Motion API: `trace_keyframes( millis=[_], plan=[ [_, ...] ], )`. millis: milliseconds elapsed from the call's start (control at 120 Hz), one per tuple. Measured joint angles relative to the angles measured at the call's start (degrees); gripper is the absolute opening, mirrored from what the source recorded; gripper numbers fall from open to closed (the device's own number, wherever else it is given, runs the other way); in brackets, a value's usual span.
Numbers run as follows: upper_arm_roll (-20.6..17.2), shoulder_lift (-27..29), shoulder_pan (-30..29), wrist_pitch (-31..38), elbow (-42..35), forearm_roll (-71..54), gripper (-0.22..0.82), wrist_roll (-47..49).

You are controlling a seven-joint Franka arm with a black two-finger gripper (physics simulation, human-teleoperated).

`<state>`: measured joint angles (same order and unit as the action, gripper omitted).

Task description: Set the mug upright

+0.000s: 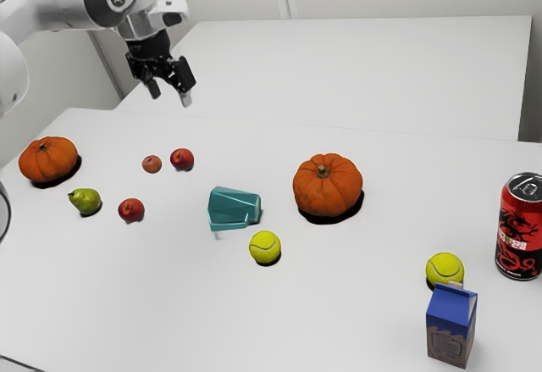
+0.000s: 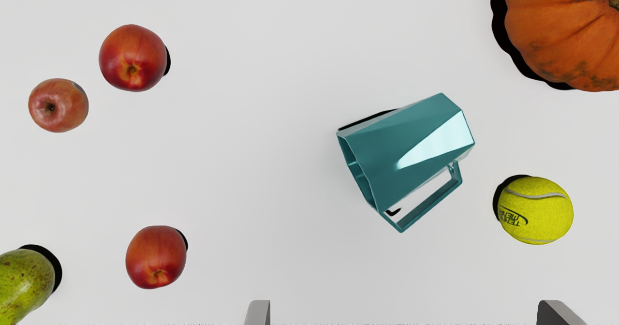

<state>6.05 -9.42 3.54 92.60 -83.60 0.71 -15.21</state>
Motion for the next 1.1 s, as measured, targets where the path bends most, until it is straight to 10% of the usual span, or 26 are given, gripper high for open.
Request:
trace_keyframes(
  millis=[358, 700, 1100],
  plan=[
    [2.3, 7.3, -0.2, 3.8, -15.1, 10.4, 0.60, -0.6],
    [10.0, 2.8, -0.4, 7.5, -25.4, 31.8, 0.60, -3.4],
    [10.7, -5.1, -2.2, 12.6, -24.8, 38.7, 0.60, -11.2]
  ],
)
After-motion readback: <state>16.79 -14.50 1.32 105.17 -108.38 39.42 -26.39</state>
